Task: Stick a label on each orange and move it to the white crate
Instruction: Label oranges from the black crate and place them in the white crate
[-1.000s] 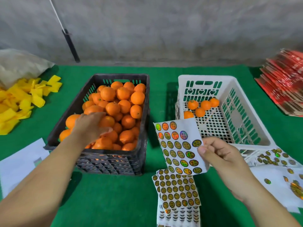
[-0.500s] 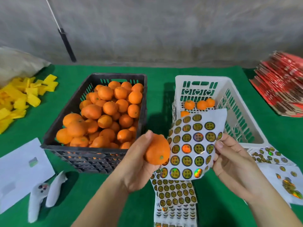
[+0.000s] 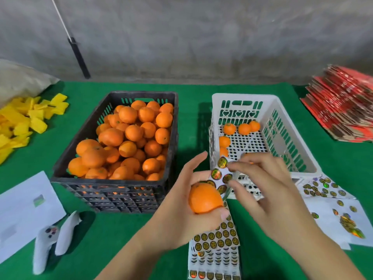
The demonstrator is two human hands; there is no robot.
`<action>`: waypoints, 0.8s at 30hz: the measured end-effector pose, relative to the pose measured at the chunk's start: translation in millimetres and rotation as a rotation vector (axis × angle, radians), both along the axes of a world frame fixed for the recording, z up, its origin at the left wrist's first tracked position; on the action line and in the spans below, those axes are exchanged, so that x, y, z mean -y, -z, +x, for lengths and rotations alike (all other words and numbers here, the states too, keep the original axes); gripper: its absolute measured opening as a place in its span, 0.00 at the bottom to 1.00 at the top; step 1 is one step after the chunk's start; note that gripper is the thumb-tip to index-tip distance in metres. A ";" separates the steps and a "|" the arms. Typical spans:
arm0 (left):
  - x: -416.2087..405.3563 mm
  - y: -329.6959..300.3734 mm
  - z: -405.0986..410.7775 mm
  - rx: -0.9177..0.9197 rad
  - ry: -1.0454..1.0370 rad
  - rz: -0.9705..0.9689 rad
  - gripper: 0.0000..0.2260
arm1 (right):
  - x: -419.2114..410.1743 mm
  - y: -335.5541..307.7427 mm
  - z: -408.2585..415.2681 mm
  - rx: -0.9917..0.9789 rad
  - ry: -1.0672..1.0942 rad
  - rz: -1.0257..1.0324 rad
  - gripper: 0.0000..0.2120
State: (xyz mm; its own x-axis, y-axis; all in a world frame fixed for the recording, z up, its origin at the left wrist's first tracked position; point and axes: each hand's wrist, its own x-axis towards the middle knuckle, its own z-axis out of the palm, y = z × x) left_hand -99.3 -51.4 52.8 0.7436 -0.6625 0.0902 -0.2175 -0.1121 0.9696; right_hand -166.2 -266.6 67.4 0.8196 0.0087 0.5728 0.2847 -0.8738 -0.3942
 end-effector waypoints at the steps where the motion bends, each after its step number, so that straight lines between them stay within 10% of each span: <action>1: 0.0 -3.5 -2.0 0.063 0.019 0.024 0.47 | -1.6 -3.4 2.8 -0.041 -0.007 0.013 0.17; 10: -6.8 -27.7 -10.9 0.414 0.077 0.199 0.51 | 9.5 -19.2 4.5 -0.140 -0.149 -0.106 0.14; 18: -14.8 -31.2 -6.5 0.490 0.208 0.270 0.49 | 22.4 -24.9 1.6 -0.545 -0.334 0.695 0.09; 24: -8.1 -13.4 -1.0 0.252 0.120 0.138 0.51 | 5.9 -23.9 -7.2 0.038 0.086 0.815 0.04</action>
State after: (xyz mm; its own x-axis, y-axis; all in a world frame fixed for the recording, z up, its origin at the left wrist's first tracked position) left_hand -100.3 -43.2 66.3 0.6250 -0.7630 0.1648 -0.4689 -0.1982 0.8607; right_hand -173.4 -272.5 91.3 0.7784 -0.4841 0.3997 0.2560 -0.3366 -0.9062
